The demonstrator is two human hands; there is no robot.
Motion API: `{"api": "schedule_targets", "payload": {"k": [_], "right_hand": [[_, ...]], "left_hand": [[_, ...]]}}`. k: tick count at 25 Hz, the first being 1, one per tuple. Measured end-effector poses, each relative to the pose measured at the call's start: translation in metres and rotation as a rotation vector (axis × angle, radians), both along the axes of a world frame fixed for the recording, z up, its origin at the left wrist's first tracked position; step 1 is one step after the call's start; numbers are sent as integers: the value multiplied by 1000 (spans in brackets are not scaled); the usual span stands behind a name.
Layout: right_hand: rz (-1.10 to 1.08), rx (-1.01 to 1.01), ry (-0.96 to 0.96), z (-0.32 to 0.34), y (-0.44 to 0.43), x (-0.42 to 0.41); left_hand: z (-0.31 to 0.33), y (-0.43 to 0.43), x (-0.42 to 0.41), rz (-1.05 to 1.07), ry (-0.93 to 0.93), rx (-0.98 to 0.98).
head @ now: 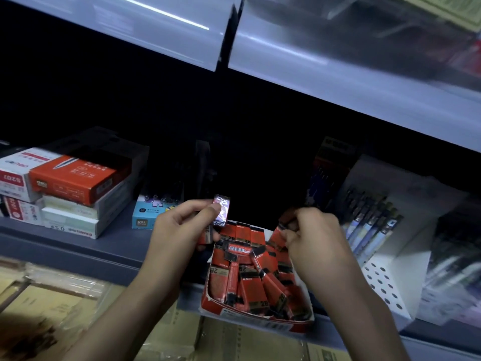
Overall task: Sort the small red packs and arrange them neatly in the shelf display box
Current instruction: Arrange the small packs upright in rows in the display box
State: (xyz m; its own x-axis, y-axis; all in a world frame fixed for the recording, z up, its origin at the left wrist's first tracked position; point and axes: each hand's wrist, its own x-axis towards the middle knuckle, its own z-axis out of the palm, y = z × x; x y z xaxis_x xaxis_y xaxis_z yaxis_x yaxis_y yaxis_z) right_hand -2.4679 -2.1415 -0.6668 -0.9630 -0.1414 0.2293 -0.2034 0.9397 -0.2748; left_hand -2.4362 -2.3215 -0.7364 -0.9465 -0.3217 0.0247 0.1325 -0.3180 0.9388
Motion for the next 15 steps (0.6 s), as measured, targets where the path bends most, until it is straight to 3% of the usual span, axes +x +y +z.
{"api": "schedule_targets", "payload": {"k": [15], "right_hand": [[-50,-239,-152,-14,4,-23]], "left_hand": [[-4,-4,0,-4,20,7]]}}
